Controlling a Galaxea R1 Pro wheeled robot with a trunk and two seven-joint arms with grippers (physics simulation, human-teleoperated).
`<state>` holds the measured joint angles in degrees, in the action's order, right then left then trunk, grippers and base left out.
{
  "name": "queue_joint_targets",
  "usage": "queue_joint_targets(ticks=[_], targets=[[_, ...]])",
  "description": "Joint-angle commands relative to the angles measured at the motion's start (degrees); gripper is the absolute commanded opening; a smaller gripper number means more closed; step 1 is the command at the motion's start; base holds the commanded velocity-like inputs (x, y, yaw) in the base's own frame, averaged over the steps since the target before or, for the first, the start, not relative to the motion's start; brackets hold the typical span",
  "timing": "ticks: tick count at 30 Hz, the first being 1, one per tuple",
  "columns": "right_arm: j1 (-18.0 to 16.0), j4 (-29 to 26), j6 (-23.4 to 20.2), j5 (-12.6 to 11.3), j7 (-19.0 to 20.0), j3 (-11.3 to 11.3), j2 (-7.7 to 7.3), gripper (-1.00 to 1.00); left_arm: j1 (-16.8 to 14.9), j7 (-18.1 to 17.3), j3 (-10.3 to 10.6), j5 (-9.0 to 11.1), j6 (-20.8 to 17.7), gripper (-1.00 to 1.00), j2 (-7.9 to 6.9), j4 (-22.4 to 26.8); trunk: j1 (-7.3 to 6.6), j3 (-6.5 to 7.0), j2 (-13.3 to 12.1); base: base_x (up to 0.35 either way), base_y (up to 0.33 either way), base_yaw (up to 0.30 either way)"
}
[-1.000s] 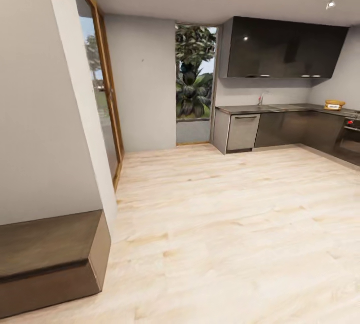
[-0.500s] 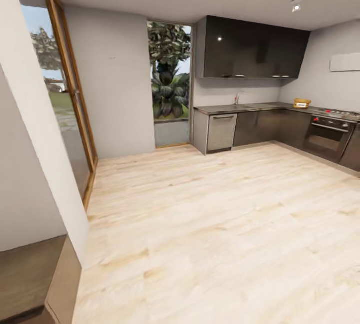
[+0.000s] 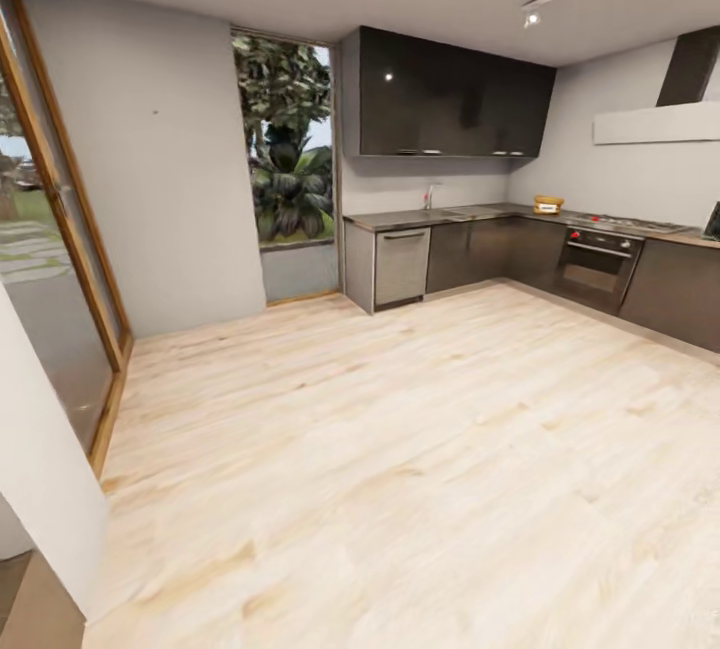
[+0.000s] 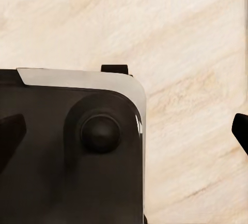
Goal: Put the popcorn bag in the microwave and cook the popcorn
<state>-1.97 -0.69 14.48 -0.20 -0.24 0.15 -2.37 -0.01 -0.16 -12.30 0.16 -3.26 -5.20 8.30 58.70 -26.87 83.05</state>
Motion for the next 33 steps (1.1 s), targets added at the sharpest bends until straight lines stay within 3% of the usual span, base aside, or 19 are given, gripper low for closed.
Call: queue_joint_targets(ticks=[1,33], targets=[[-0.05,0.07,0.21,-0.03,-0.02,0.02,0.00,1.00,0.03,-0.02,-0.27,0.02,-0.34,1.00,0.02,0.14,0.03,-0.06,0.03,0.345,0.000,-0.272],[-0.05,0.07,0.19,-0.03,-0.02,0.02,0.00,1.00,0.09,-0.02,-0.25,0.02,-0.34,1.00,0.02,0.14,0.03,-0.06,0.03,0.345,0.000,-0.272]])
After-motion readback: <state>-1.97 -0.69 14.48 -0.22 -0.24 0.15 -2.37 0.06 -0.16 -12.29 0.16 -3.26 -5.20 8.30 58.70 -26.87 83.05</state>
